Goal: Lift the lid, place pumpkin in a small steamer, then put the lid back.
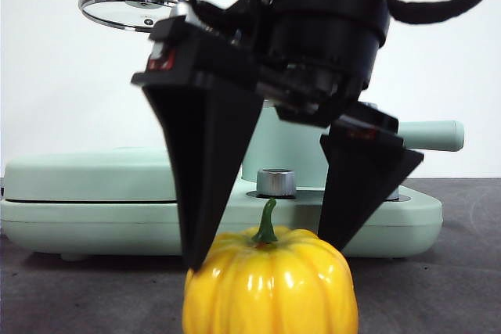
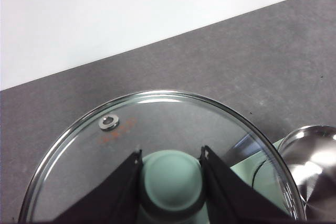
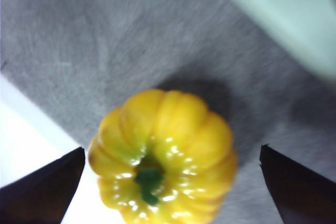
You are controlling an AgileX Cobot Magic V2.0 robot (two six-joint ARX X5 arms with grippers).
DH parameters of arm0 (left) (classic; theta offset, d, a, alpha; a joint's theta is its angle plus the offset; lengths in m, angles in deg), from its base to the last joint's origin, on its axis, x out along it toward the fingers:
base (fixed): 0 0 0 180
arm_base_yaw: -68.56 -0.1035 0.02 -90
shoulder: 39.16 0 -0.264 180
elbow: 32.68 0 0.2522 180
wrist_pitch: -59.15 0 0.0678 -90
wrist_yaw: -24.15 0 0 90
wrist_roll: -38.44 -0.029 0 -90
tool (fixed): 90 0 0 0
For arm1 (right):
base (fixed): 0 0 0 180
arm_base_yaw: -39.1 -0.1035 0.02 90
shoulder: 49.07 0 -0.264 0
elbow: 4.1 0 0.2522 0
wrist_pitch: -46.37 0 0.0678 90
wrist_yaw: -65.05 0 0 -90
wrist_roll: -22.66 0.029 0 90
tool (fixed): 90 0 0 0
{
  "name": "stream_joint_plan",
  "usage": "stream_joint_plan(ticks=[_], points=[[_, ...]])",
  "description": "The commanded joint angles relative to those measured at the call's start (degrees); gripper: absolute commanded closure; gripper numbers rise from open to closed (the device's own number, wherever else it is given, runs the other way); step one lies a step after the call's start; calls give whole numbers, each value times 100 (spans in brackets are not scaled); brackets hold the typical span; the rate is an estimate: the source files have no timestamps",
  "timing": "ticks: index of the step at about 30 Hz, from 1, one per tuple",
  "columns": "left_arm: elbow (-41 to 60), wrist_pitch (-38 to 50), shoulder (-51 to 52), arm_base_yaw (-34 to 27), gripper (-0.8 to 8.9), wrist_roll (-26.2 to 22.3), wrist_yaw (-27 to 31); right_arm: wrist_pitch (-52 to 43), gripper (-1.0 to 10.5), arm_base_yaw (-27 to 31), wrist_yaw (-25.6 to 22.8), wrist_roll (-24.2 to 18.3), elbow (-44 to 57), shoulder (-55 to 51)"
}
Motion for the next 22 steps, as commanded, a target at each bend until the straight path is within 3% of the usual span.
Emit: stream_joint_plan(ticks=[1,5,10,12,17,19,22], points=[[-221,164,-7,-13,760,-50,-39,-57,397,-94,55,153,-114,234],[-221,166,-7,-13,760,-50,-37,-44,403,-103,160,310,-114,544],[-221,164,-7,-22,760,-50,-37,-52,632,-109,297,374,-125,704],[-221,164,-7,-24,760,-50,-37,155,636,-79,299,435,-280,697],[-221,164,-7,-101,760,-52,-37,1248,636,192,289,109,-1445,699],[-221,166,-7,-188,760,-52,-37,1759,635,520,295,66,-2109,710],[-221,166,-9,-284,760,-26,-37,2236,635,1161,286,-323,-3038,756]])
